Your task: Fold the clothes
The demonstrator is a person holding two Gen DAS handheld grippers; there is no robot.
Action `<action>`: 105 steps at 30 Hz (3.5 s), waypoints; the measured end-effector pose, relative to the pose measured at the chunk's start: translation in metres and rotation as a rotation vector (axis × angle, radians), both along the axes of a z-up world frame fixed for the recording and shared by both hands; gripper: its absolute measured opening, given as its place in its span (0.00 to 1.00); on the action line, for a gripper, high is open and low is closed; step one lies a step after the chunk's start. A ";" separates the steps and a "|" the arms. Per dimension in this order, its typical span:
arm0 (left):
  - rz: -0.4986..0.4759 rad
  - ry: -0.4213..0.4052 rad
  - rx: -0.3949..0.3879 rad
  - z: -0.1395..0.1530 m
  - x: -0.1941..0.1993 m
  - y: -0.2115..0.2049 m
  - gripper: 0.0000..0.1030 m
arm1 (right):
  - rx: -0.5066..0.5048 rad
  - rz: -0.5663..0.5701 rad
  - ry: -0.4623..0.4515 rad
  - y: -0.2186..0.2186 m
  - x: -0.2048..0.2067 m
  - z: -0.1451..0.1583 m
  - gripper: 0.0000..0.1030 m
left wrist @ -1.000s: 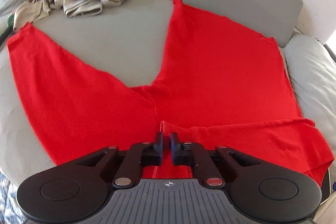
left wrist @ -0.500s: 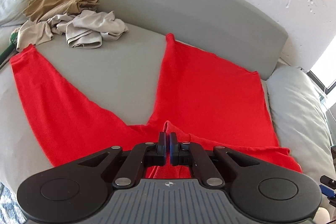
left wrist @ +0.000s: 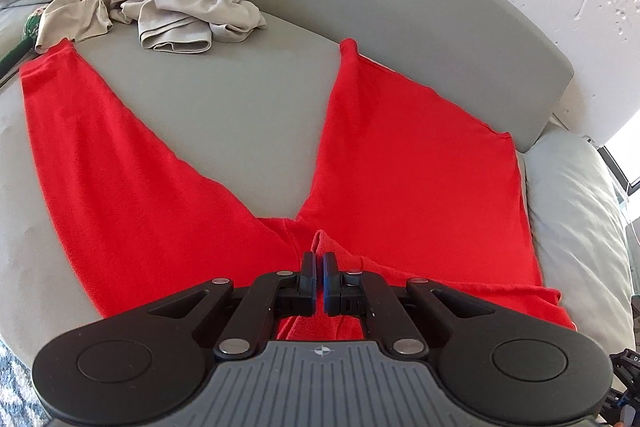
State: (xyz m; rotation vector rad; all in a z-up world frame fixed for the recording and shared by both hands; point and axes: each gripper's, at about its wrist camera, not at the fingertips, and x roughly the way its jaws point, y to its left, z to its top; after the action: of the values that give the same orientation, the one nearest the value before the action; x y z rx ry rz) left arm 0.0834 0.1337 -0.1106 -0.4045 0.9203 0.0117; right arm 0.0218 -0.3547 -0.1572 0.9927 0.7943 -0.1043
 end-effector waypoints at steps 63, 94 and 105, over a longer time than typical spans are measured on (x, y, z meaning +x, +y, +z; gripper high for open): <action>-0.995 -0.251 0.370 -0.033 -0.098 -0.312 0.45 | -0.148 0.367 0.146 -0.028 0.062 0.047 0.75; -0.953 -0.105 -0.020 -0.042 -0.041 -0.282 0.20 | -0.268 0.411 0.187 0.001 0.171 0.012 0.21; -0.478 -0.138 -0.087 -0.017 -0.062 -0.163 0.37 | -0.196 0.494 0.068 0.032 0.096 0.035 0.34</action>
State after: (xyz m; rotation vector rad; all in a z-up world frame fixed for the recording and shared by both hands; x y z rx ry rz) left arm 0.0210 -0.0295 -0.1276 -0.2540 0.8637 -0.4890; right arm 0.1174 -0.3225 -0.1223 0.5899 1.0502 0.2075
